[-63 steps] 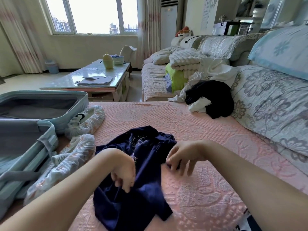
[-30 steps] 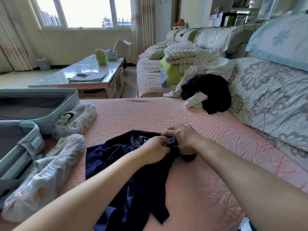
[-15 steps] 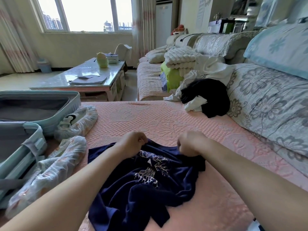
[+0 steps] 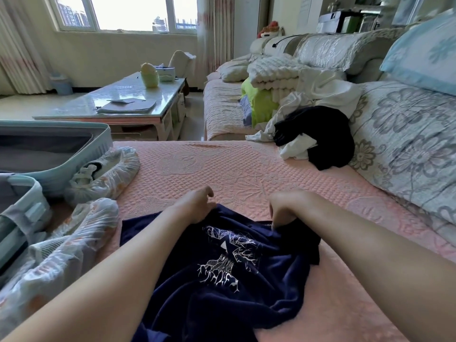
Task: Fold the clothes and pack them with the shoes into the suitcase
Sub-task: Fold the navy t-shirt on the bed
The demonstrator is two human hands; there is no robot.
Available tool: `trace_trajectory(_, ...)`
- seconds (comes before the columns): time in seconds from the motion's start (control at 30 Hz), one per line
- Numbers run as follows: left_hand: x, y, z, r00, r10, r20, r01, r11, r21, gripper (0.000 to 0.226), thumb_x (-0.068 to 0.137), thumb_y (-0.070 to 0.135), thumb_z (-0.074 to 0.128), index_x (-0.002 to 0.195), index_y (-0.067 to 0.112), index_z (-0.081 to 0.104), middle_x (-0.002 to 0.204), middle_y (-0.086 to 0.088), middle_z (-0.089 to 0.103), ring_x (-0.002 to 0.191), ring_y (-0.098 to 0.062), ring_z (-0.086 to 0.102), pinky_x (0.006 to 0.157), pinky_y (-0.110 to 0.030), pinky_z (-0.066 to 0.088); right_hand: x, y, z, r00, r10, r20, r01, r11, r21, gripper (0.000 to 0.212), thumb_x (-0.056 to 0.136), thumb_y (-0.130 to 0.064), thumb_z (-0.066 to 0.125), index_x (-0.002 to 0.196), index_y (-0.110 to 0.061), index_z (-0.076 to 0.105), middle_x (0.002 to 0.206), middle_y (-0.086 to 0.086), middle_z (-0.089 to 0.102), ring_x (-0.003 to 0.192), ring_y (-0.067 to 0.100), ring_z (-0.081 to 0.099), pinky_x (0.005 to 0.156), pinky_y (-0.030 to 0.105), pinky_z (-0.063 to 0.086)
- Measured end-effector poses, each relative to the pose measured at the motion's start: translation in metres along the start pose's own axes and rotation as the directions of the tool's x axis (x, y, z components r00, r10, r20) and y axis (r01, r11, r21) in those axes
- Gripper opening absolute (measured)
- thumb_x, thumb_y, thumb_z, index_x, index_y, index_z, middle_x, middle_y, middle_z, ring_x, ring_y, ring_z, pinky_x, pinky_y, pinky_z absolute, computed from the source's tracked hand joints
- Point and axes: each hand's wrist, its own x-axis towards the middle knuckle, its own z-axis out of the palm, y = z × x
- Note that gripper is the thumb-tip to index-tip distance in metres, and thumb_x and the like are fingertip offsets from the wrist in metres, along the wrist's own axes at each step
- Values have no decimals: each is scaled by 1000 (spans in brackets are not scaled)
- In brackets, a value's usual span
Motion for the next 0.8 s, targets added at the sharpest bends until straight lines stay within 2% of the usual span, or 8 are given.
trace_trajectory(0.1, 6, 7, 9, 997, 29, 69, -36, 994, 100, 55, 89, 40, 68, 138, 23, 51, 132, -6, 60, 120, -28, 56, 100, -37, 47, -9, 7, 2, 1000, 0, 13, 1, 999, -34, 35, 84, -32, 75, 115, -15, 70, 116, 5, 69, 103, 25, 65, 80, 28, 50)
trace_trajectory(0.23, 3, 17, 1, 984, 93, -154, -85, 995, 57, 23, 91, 24, 63, 113, 21, 67, 119, -5, 66, 108, -28, 60, 88, -34, 48, -13, 14, 5, 966, 11, -260, 10, 997, 80, 4, 87, -29, 61, 90, -28, 61, 109, 1, 67, 106, 24, 61, 96, 34, 44)
trace_trajectory(0.33, -12, 20, -23, 857, 117, -502, -193, 976, -103, 17, 91, 9, 57, 106, 14, 61, 109, -7, 59, 97, -29, 56, 82, -36, 43, -15, 18, 2, 799, 84, -595, 131, 942, 309, 9, 90, -25, 57, 91, -25, 48, 91, 4, 63, 88, 29, 62, 76, 35, 44)
trace_trajectory(0.43, -26, 5, -39, 807, 230, -543, -352, 927, -132, 23, 80, -4, 54, 91, 16, 58, 94, -1, 55, 84, -25, 53, 75, -33, 43, -15, 14, 2, 649, 90, -756, 197, 939, 281, 8, 92, -21, 57, 98, -20, 51, 83, 2, 59, 77, 27, 56, 81, 36, 44)
trace_trajectory(0.53, -41, -13, -29, 951, 283, -126, -289, 957, -29, 27, 75, -3, 56, 80, 21, 68, 89, 6, 58, 88, -23, 60, 80, -29, 47, -12, 7, 11, 863, 21, -504, 93, 975, 200, 39, 90, -25, 57, 128, -23, 47, 117, 4, 64, 113, 29, 59, 102, 39, 38)
trace_trajectory(0.6, -50, -17, -19, 974, 206, 96, -214, 972, 93, 14, 81, 12, 60, 85, 21, 70, 93, 5, 65, 91, -19, 61, 83, -27, 49, -11, 4, 17, 956, -1, -292, 50, 986, 161, 60, 91, -29, 57, 146, -25, 34, 136, 7, 58, 128, 29, 52, 111, 40, 31)
trace_trajectory(0.7, -51, -9, -18, 990, 130, 50, -135, 983, 125, 22, 94, 40, 60, 98, 19, 65, 102, -2, 67, 89, -19, 57, 75, -29, 45, -9, 2, 18, 964, -20, -266, 65, 985, 160, 61, 92, -41, 55, 149, -29, 37, 141, 3, 57, 132, 25, 50, 114, 41, 30)
trace_trajectory(0.8, -43, -5, -21, 998, 62, 18, -64, 993, 102, 37, 89, 44, 68, 118, 24, 58, 115, -2, 66, 101, -22, 60, 83, -31, 48, -4, 1, 13, 947, 17, -320, 104, 928, 357, 54, 94, -59, 48, 139, -29, 53, 140, 3, 57, 128, 25, 52, 107, 39, 40)
